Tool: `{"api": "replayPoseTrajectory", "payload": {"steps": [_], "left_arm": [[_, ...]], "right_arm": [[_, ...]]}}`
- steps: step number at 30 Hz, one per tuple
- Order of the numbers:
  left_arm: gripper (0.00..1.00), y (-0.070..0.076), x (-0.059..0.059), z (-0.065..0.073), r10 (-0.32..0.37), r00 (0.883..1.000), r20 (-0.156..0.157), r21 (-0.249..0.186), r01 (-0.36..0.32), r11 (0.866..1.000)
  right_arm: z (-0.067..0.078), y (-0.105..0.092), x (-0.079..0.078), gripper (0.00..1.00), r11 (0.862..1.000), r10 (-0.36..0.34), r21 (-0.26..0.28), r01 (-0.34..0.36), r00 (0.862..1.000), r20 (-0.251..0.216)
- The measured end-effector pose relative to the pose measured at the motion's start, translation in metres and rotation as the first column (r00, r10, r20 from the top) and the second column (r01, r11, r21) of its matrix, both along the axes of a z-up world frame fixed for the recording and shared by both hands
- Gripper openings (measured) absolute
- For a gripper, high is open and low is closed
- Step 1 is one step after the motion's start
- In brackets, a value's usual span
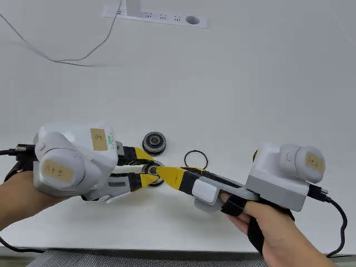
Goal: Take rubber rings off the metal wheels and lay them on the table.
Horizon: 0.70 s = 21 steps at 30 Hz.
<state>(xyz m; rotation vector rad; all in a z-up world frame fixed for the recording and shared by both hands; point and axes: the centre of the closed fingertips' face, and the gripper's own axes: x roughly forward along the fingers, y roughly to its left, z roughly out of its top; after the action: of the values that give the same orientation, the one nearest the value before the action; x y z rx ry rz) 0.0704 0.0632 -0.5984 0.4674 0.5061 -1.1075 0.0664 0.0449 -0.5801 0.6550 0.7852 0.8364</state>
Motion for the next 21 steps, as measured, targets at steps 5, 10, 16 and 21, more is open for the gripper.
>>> {"api": "replayPoseTrajectory", "payload": {"steps": [5, 10, 16, 21], "left_arm": [[0.14, 0.0, -0.001, -0.001, -0.003, 1.0, -0.007, 0.001, 0.003, 1.0], [0.14, -0.001, -0.001, -0.001, -0.002, 1.0, -0.015, -0.001, 0.002, 1.0], [0.14, 0.0, -0.001, -0.002, 0.001, 1.0, -0.026, -0.005, -0.001, 1.0], [0.14, 0.0, -0.001, -0.002, -0.003, 1.0, -0.025, -0.005, 0.003, 1.0]], "right_arm": [[-0.003, 0.003, -0.003, 0.46, 1.0, 0.014, 0.001, -0.014, 1.0, -0.007], [-0.003, 0.008, -0.006, 0.49, 0.999, 0.034, 0.009, -0.034, 0.999, -0.008], [-0.003, 0.013, -0.007, 0.51, 0.999, 0.04, 0.02, -0.039, 0.999, -0.022], [-0.004, 0.016, -0.006, 0.54, 0.999, 0.038, 0.019, -0.038, 0.999, -0.027]]}}
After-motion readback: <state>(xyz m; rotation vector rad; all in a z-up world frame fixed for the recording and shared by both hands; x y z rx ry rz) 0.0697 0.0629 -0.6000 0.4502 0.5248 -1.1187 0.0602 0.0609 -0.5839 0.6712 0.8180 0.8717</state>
